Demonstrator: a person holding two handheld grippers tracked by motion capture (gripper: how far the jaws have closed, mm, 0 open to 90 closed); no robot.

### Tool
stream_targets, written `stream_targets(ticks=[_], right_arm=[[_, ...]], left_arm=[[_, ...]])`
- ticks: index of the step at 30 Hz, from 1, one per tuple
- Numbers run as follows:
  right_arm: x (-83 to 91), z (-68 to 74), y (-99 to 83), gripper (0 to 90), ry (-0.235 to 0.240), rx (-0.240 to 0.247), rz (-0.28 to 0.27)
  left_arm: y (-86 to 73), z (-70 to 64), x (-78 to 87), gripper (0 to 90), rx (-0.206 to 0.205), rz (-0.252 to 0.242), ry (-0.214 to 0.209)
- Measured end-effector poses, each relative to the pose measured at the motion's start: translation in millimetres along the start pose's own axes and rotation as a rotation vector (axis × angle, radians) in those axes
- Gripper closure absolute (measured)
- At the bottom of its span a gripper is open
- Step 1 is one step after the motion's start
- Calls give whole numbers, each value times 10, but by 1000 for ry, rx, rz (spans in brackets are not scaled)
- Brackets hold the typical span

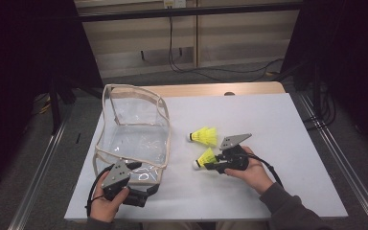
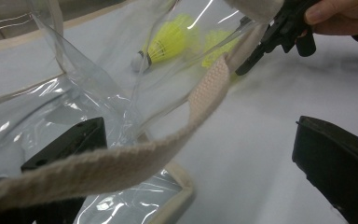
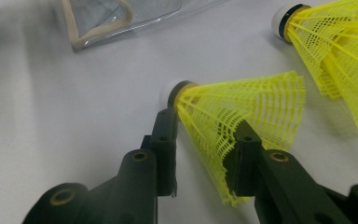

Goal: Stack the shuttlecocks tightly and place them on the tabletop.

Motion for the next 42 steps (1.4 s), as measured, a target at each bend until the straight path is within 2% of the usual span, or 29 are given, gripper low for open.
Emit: stream_targets(ticks=[28,42], right_arm=[[-10,19,-8,852,3,13,4],[72,29,53,865,8,14,-29]], left_arm=[[-7,7,-5,34,-8,4,2],[-9,2,-4,34,-4,4,-1]])
Point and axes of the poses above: each handheld gripper's, and its own axes: x roughly backward along the jaws, y roughly out of its top, z roughly to its left, the point moved 10 cm from there along -x, roughly forward along the jaws
